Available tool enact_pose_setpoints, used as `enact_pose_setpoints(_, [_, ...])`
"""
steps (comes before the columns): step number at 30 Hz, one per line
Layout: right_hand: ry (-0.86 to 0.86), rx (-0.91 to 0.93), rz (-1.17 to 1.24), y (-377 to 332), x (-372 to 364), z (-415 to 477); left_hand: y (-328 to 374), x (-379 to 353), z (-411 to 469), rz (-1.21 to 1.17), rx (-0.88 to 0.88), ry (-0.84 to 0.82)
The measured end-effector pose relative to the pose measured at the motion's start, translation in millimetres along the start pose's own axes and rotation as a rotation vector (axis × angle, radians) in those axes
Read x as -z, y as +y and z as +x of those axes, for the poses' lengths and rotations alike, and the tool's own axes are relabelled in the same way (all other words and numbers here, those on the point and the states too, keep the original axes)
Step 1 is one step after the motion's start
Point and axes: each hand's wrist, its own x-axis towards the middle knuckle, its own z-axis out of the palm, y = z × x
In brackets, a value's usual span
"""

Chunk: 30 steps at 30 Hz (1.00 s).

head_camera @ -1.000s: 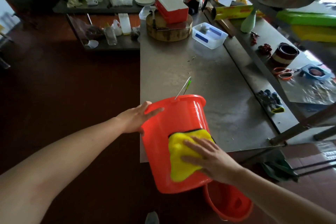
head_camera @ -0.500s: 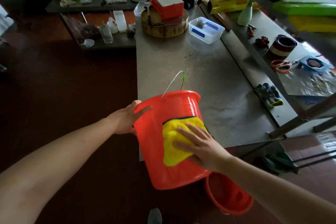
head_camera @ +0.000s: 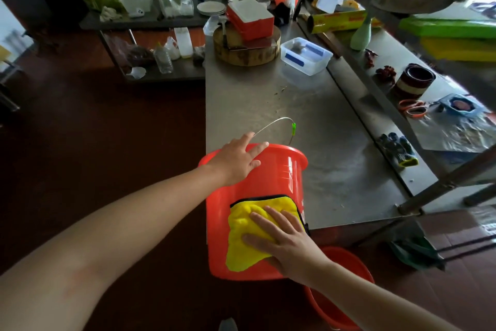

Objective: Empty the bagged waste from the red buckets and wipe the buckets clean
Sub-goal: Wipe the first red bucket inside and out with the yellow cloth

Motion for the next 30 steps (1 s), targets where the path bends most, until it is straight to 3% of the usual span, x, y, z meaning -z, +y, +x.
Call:
enact_pose_setpoints(11, [0.073,-0.134,0.098,75.3,34.7,76.4,-22.5,10.3,-0.1,-0.118,-0.095,-0.023])
enact_pose_setpoints(22, [0.151,0.009,0.067,-8.9,-37.4,-68.4,-21.0,7.8,-1.7,-0.206,-0.115,-0.015])
enact_pose_setpoints(30, [0.1,-0.03,0.062,-6.5,-28.4,-77.2,-5.8,16.5,4.0,-0.2,-0.081,-0.035])
